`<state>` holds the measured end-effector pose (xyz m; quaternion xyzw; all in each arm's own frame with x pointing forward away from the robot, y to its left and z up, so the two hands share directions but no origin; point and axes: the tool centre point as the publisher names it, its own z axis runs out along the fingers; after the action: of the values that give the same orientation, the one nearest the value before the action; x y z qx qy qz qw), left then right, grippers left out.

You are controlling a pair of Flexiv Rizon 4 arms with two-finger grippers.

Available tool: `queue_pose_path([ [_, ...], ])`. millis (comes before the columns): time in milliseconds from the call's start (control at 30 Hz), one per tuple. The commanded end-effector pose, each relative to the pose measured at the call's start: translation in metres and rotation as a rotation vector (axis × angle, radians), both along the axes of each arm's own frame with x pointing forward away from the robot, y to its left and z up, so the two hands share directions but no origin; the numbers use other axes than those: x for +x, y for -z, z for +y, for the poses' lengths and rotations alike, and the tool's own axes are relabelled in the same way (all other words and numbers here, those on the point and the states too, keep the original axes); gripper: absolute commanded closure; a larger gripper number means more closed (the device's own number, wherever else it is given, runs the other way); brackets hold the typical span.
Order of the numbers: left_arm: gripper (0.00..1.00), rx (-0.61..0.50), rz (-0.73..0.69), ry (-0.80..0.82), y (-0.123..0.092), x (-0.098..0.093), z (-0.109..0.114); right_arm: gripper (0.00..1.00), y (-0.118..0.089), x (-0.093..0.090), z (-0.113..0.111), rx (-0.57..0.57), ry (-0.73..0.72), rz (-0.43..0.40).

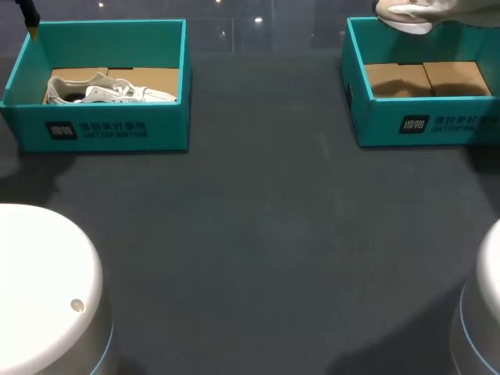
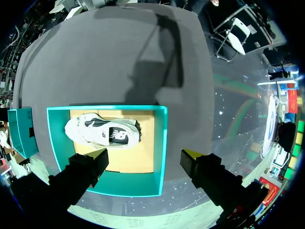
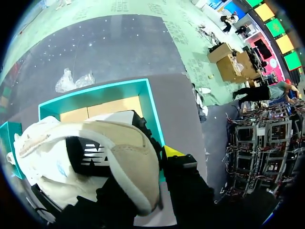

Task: Take the shoe out of the shoebox, open the shoe tongue, remove and reinsert the insole, then place the shoe into the shoebox

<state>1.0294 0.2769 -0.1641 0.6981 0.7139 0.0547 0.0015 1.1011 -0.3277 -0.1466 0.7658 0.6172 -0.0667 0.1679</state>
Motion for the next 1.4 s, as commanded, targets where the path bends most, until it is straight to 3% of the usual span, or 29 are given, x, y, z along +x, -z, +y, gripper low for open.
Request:
queue_pose_path([
  [33, 0.0, 0.002, -0.001, 0.001, 0.0, -0.001, 0.0, 1.0, -0.029, -0.031, 0.017, -0.041, -0.007, -0.069],
  [400, 0.0, 0.002, -0.001, 0.001, 0.0, -0.001, 0.0, 1.0, -0.054, -0.078, 0.076, -0.065, -0.017, -0.077],
  [933, 0.0, 0.002, -0.001, 0.001, 0.0, -0.001, 0.0, 1.0, -0.043, -0.186, 0.161, -0.045, 0.04, -0.094],
  [1400, 0.0, 0.002, -0.001, 0.001, 0.0, -0.001, 0.0, 1.0, -0.026, -0.26, 0.205, -0.033, 0.045, -0.129],
])
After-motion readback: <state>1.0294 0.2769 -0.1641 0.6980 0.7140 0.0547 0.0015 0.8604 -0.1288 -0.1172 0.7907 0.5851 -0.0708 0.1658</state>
